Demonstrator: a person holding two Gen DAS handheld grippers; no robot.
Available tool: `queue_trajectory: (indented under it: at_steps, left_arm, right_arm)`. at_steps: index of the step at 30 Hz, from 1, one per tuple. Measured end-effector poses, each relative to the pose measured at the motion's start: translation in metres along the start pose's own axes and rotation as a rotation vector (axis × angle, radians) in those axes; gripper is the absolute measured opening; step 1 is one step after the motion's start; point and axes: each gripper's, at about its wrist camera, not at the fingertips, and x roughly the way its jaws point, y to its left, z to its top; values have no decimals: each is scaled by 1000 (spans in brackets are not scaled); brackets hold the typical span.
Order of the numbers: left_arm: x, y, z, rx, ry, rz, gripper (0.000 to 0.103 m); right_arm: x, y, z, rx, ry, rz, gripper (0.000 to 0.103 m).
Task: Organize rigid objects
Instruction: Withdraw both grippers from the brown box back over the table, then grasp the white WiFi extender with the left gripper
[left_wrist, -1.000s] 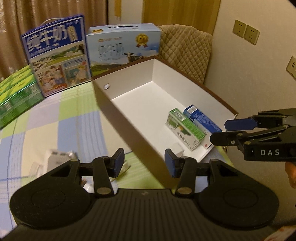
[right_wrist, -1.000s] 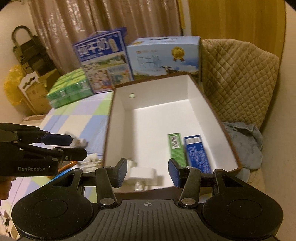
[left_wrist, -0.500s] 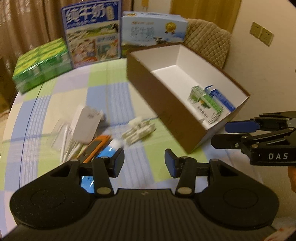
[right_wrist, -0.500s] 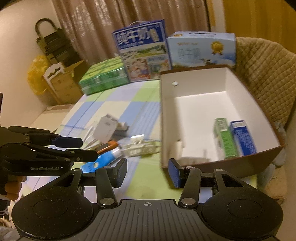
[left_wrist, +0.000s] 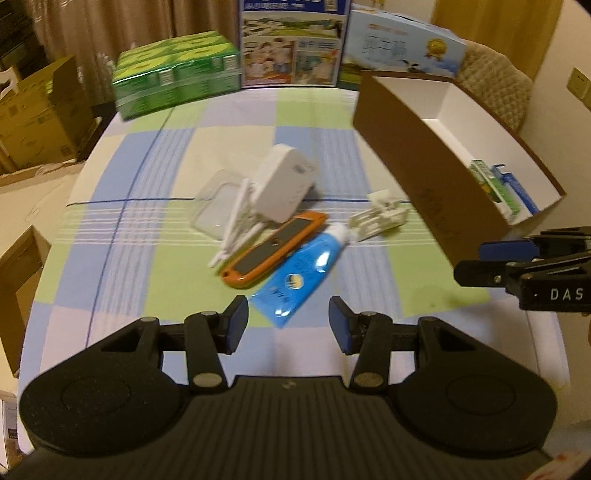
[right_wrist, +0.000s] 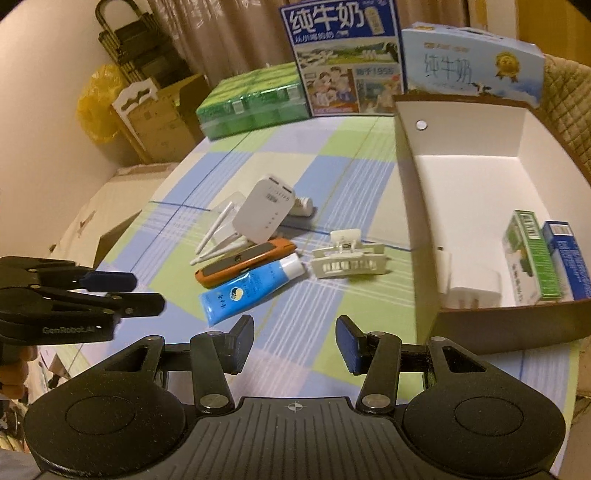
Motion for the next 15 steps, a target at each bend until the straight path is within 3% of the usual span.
queue_trajectory:
  at_steps: [4, 15]
  left_arm:
    - [6, 9, 1, 17, -4, 26, 44]
    - [40, 11, 17, 122, 7, 3, 44]
  right_arm:
    - [14, 2, 2, 21, 4, -26, 46]
    - [35, -8, 6, 152, -9, -109, 46]
